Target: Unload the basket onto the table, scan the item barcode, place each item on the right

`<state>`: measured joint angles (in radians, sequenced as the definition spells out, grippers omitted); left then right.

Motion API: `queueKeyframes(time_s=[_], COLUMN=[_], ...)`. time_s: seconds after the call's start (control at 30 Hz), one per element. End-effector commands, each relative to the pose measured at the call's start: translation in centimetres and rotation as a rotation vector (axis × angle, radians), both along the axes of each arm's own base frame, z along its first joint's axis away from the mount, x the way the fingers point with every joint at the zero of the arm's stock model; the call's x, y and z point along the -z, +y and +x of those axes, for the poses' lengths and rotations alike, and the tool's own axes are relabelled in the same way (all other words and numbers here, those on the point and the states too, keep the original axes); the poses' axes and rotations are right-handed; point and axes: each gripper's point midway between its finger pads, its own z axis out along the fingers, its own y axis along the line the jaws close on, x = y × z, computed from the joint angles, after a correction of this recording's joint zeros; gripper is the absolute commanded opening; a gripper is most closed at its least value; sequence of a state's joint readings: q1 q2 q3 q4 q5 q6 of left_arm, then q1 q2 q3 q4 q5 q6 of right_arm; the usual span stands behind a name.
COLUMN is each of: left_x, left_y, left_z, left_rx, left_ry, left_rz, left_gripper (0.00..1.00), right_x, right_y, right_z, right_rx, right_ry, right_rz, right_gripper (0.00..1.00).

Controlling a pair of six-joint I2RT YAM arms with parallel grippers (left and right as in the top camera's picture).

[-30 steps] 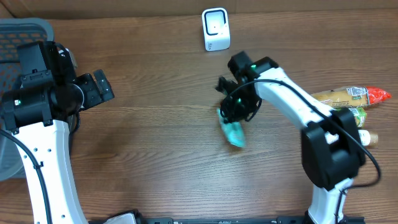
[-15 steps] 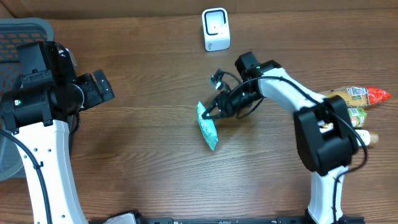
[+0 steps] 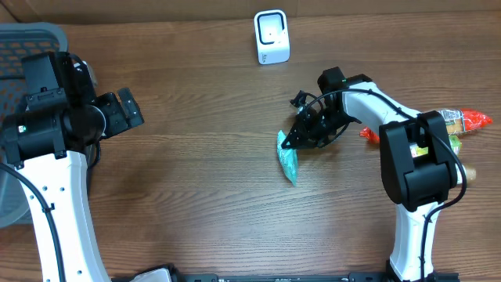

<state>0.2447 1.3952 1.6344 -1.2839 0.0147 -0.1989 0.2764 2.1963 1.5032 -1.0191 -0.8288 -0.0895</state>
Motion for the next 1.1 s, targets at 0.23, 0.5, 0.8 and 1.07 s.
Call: queueKeyframes(time_s=[0.23, 0.5, 0.8, 1.07], left_x=[-0.4, -0.4, -0.4, -0.4], left_y=[0.1, 0.1, 0.1, 0.1], left_z=[0.3, 0.3, 0.3, 0.3], left_rx=[0.015, 0.015, 0.015, 0.015], left_ry=[-0.011, -0.011, -0.011, -0.011], left_rz=[0.010, 0.010, 0.010, 0.010], left_gripper=[1.00, 1.00, 1.00, 1.00], right_x=[1.4, -5.9, -4.1, -1.5], right_y=[-3.0, 3.4, 5.4, 4.5], right_z=[0.4, -4.1, -8.5, -7.2], right_rx=[-0.006, -0.269, -0.552, -0.634], right_ry=[-0.030, -0.096, -0.188, -0.291], right_rz=[-0.186, 0.348, 0.342, 0.246], right_gripper=[0.04, 0.03, 0.03, 0.04])
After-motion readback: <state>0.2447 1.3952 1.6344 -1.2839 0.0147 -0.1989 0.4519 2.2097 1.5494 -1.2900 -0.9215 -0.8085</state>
